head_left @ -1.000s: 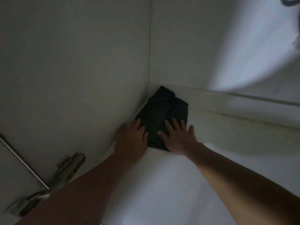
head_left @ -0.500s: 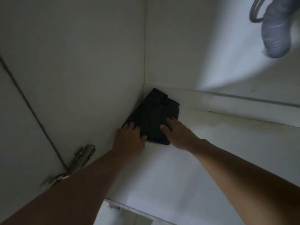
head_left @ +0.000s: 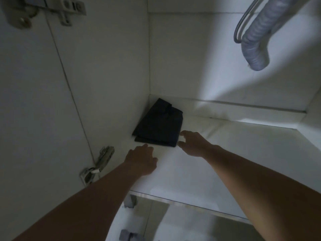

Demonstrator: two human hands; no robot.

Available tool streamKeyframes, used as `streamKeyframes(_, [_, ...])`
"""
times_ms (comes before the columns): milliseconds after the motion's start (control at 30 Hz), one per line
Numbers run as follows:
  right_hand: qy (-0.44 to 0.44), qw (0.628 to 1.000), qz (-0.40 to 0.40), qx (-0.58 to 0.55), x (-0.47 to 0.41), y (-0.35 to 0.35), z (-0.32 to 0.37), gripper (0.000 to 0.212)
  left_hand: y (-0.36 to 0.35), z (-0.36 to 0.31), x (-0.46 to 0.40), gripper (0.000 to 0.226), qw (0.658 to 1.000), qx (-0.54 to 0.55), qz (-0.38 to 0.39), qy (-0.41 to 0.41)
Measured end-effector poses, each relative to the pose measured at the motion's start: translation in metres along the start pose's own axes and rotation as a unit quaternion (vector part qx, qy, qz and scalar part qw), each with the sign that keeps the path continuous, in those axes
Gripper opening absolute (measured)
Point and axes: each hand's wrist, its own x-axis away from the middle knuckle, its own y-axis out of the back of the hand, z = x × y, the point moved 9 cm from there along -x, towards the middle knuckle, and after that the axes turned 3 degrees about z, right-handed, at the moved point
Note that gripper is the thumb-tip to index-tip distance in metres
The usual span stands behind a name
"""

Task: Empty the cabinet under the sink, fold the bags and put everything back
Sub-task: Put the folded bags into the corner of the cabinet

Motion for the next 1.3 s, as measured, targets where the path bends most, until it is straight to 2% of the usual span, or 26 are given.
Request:
streamKeyframes(100, [0.023, 0.999, 0.022, 0.016, -0.022, -0.028, 0.016, 0.06, -0.004, 0.011, -0.009, 0.057, 1.0, 0.002, -0.004, 0.004])
streamKeyframes(200, [0.032, 0.997, 0.001, 0.066, -0.038, -0.04, 0.019, 0.06, -0.005, 0.016, -0.016, 0.054, 1.0, 0.018, -0.014, 0.002])
streamKeyframes(333, [0.034, 0.996, -0.034, 0.08, -0.047, -0.04, 0.012, 0.043, -0.008, 0.023, -0.024, 0.054, 0.999, 0.041, -0.026, 0.0])
streamKeyframes(433, [0.045, 0.996, -0.069, 0.039, -0.051, -0.037, 0.004, 0.032, 0.003, 0.029, -0.029, 0.054, 0.994, 0.052, -0.098, -0.003])
streamKeyframes(533, [0.06, 0.994, -0.089, 0.027, -0.05, -0.036, 0.002, 0.03, 0.012, 0.024, -0.034, 0.059, 0.988, 0.011, -0.155, -0.012])
streamKeyframes(700, [0.071, 0.991, -0.11, -0.01, -0.048, -0.034, -0.002, 0.027, -0.003, 0.021, -0.052, 0.06, 0.993, -0.01, -0.117, -0.006])
streamKeyframes(800, [0.083, 0.989, -0.122, -0.005, -0.051, -0.029, 0.002, 0.039, -0.009, 0.025, -0.054, 0.051, 0.989, -0.01, -0.144, 0.003])
streamKeyframes(867, [0.076, 0.99, -0.111, 0.045, -0.056, -0.033, 0.006, 0.044, -0.015, 0.029, -0.052, 0.053, 0.988, 0.008, -0.156, 0.005])
streamKeyframes(1000, [0.077, 0.987, -0.106, 0.093, -0.064, -0.039, 0.004, 0.036, -0.022, 0.035, -0.051, 0.06, 0.99, 0.007, -0.138, 0.002])
streamKeyframes(1133, [0.089, 0.986, -0.137, 0.046, -0.06, -0.03, -0.004, 0.034, -0.019, 0.038, -0.053, 0.058, 0.989, -0.002, -0.145, -0.012])
streamKeyframes(1300, [0.116, 0.985, -0.12, 0.045, -0.057, -0.035, -0.004, 0.036, -0.015, 0.037, -0.053, 0.059, 0.989, 0.012, -0.145, 0.011])
